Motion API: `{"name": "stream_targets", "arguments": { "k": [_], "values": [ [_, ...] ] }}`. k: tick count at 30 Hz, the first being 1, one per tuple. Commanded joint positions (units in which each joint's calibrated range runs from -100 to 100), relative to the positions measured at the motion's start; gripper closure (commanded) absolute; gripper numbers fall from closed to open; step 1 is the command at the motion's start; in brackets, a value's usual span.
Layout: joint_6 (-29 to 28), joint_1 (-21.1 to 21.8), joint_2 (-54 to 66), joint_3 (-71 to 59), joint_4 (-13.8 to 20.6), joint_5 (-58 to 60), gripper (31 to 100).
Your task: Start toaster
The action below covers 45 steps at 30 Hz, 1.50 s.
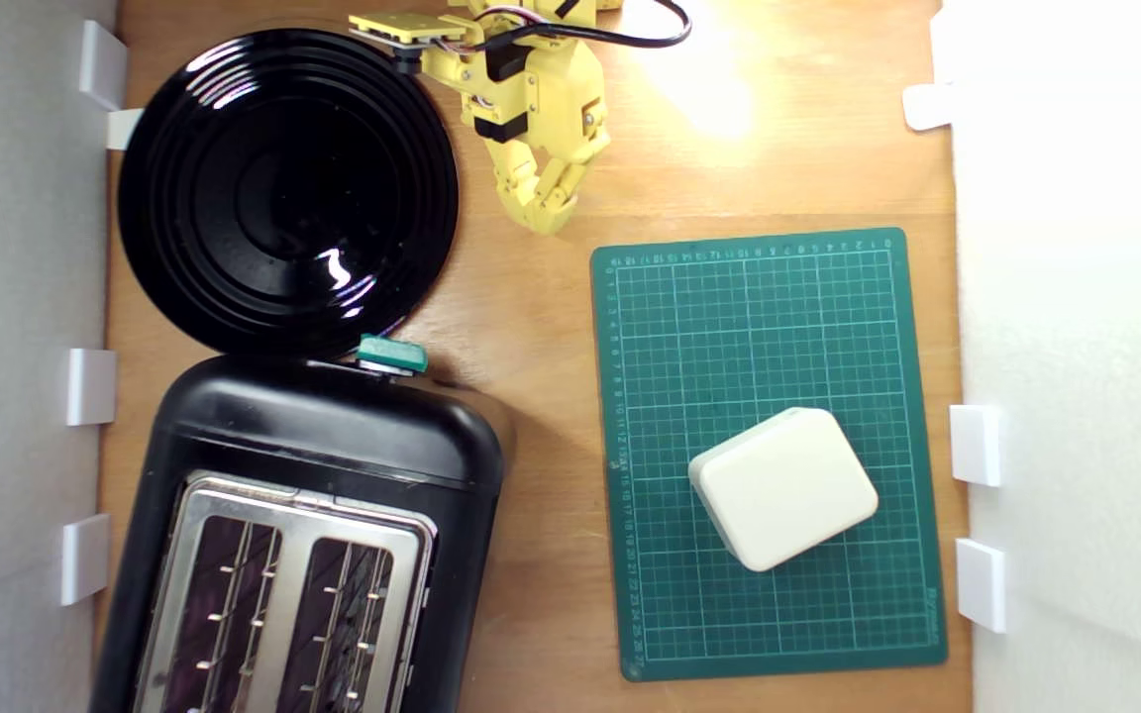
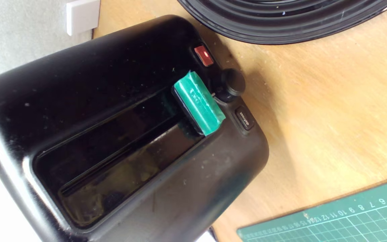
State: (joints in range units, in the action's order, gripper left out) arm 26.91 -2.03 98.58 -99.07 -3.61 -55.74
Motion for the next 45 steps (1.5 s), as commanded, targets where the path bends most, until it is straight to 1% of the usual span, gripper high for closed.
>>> {"name": "stream_targets", "arguments": {
  "k": [1, 45],
  "values": [
    [-0.09, -0.27, 0.83, -0.29, 0.52, -0.91, 98.8],
    [-0.04, -0.03, 0.67, -0.29, 0.70, -0.91, 98.8]
  ]
}}
